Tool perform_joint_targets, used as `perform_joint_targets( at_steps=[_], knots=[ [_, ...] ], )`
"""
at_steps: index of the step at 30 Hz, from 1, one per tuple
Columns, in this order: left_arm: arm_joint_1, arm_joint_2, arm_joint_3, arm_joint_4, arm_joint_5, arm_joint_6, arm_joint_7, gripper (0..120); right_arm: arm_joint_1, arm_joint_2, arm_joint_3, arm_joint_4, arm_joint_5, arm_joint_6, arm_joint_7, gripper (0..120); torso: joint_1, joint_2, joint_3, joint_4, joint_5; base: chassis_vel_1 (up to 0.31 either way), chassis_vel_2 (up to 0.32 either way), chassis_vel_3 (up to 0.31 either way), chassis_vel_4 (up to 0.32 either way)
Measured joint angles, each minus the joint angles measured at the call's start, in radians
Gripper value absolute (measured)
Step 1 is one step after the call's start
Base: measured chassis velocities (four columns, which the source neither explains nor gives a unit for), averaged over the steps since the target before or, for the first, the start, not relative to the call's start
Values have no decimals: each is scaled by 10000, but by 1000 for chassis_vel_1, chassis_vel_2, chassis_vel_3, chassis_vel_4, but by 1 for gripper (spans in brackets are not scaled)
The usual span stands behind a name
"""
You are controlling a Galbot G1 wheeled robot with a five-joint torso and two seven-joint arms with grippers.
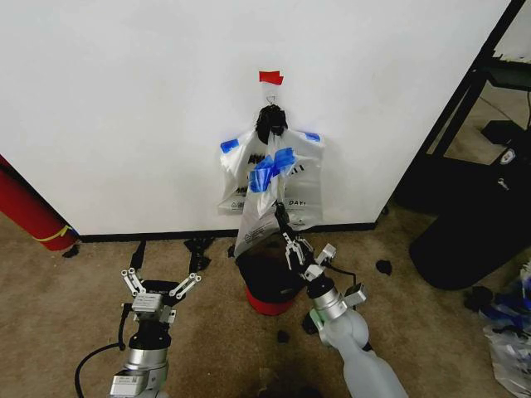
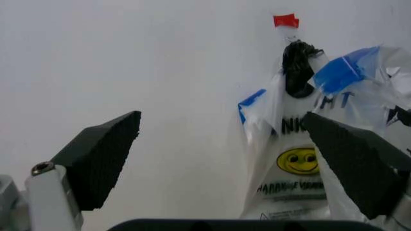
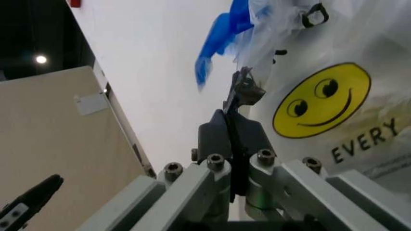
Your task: Pick up the garbage bag from the wall and place it over the trash bin.
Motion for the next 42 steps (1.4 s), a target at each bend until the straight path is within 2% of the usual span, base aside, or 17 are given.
perform_joint_targets(
  at_steps=[42],
  knots=[
    [-129, 175, -36, 63, -225, 16, -27, 100, -1247, 47, 538, -633, 348, 687, -1883, 0, 0, 0, 0, 0, 0, 0, 0, 0, 0]
  ],
)
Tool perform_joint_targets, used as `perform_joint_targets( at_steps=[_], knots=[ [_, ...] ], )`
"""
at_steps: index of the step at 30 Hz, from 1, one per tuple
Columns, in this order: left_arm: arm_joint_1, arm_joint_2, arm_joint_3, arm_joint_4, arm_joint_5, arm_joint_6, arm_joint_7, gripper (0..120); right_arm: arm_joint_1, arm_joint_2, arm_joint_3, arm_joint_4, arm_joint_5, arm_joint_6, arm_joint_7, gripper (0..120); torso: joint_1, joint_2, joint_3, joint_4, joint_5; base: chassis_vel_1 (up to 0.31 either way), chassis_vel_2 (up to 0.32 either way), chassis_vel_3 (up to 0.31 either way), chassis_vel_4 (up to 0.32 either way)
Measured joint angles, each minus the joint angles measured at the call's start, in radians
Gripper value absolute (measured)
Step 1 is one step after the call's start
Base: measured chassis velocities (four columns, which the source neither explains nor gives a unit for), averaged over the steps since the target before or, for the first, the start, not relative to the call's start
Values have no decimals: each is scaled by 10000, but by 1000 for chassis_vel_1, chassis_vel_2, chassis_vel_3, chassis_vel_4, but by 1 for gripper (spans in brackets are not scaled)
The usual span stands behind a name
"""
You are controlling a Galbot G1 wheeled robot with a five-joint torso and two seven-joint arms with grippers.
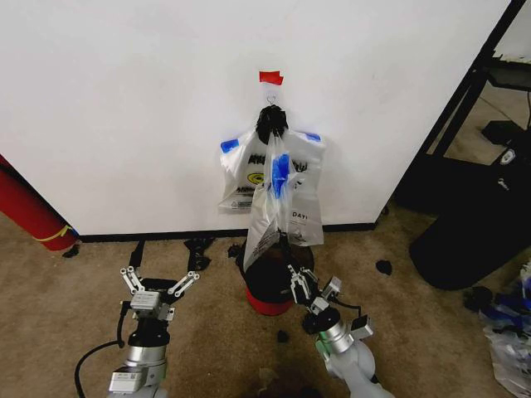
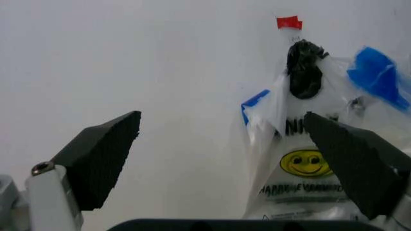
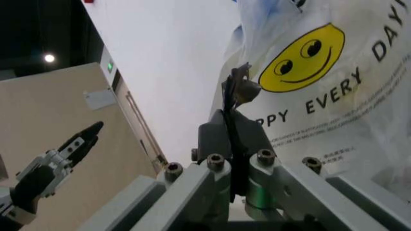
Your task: Pick up the garbage bag from the wall and place it over the trash bin.
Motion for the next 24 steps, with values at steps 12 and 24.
perform_joint_targets(
  at_steps=[12, 24],
  knots=[
    [-12, 1, -1, -35, -9, -2, 0, 100, -164, 41, 234, -228, 79, 121, -485, 0, 0, 0, 0, 0, 0, 0, 0, 0, 0],
    [-12, 12, -13, -35, -77, -12, -3, 100, -301, 93, 498, -458, 85, 165, -937, 0, 0, 0, 0, 0, 0, 0, 0, 0, 0]
  ],
)
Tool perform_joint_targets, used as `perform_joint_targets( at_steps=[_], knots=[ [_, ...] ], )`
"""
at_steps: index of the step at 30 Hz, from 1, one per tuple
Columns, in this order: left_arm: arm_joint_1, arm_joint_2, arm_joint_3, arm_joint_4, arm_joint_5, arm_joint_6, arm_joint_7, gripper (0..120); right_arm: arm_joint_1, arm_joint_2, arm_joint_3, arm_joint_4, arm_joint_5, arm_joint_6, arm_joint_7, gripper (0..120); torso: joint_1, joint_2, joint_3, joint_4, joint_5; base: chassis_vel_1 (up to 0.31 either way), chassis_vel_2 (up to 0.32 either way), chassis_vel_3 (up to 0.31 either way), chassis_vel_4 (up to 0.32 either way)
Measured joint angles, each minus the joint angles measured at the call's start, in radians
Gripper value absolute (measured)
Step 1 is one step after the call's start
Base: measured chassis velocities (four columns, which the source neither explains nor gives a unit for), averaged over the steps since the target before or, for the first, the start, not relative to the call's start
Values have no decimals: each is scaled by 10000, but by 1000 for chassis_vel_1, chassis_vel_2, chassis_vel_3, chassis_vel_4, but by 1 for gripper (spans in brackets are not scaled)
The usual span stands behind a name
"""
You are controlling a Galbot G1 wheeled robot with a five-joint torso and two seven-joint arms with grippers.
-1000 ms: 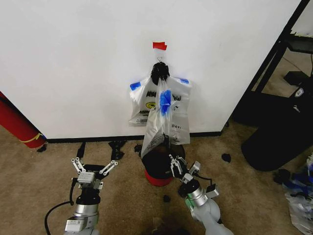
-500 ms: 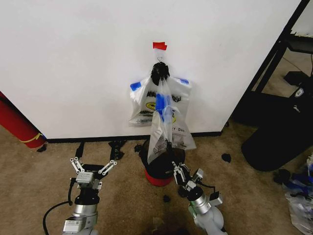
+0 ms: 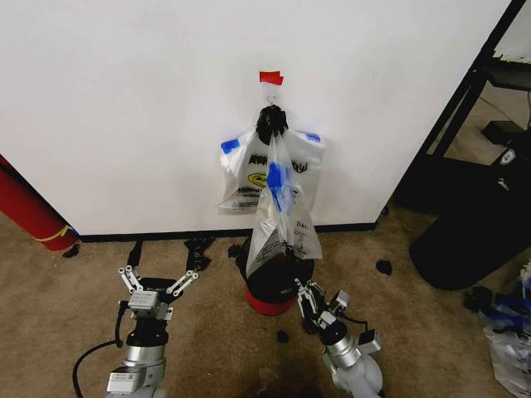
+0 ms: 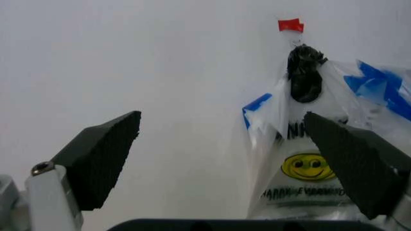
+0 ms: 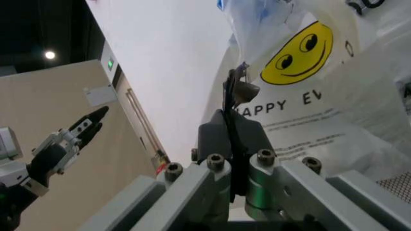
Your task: Pick up the garbage bag from the wall and place it over the trash bin.
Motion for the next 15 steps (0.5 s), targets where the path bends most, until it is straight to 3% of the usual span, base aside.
perform_joint_targets(
  at_steps=[15],
  knots=[
    [-37, -45, 40, 21, -26, -15, -3, 100, -161, 55, 212, -121, 13, -4, -523, 0, 0, 0, 0, 0, 0, 0, 0, 0, 0]
  ],
)
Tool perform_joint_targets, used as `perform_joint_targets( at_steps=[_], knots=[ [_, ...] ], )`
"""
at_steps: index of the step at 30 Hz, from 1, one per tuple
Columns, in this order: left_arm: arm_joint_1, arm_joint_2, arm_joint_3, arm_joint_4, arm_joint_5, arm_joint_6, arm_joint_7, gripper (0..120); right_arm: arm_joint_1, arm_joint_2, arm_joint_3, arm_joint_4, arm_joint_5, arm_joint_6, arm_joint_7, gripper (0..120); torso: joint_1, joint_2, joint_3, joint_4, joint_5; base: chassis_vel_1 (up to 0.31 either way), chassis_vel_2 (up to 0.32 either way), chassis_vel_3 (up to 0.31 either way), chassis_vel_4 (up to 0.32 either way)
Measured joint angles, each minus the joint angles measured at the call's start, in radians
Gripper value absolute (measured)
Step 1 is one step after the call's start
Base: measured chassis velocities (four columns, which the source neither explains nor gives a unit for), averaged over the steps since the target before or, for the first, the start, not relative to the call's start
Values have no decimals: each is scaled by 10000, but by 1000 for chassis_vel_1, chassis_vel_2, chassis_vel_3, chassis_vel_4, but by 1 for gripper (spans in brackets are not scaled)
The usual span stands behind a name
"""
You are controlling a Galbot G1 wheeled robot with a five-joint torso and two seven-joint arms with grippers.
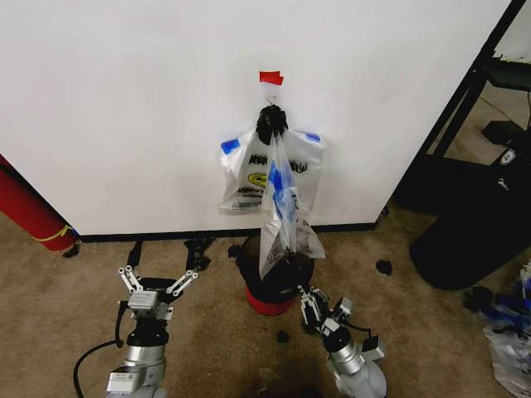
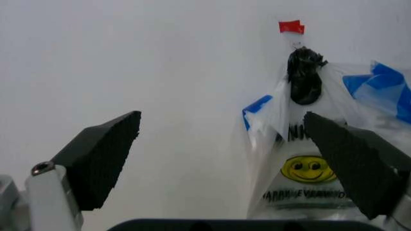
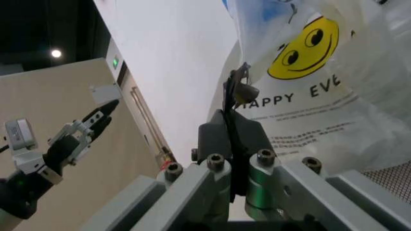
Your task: Pick up the garbage bag from the wall and place it over the trash bin.
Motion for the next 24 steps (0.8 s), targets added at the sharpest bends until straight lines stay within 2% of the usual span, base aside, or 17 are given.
perform_joint_targets(
  at_steps=[6, 14, 20, 24],
  knots=[
    [-3, -42, 29, 16, 41, -1, 2, 100, 202, 29, -241, 388, 353, 116, 631, 0, 0, 0, 0, 1, 0, 0, 0, 0, 0],
    [6, -68, 35, 35, 99, -3, 10, 100, 507, -413, -641, 1971, 381, -130, 2033, 0, 0, 0, 0, 0, 0, 0, 0, 0, 0],
    [21, -87, 29, 37, 118, -11, 15, 100, 525, -1399, -937, 3462, -956, -55, 4451, 0, 0, 0, 0, 0, 1, 0, 0, 0, 0],
    [-41, -83, 103, 37, 106, 0, -1, 100, 610, -1896, -909, 3870, -1082, 129, 4960, 0, 0, 0, 0, 1, 1, 0, 0, 0, 0]
  ],
)
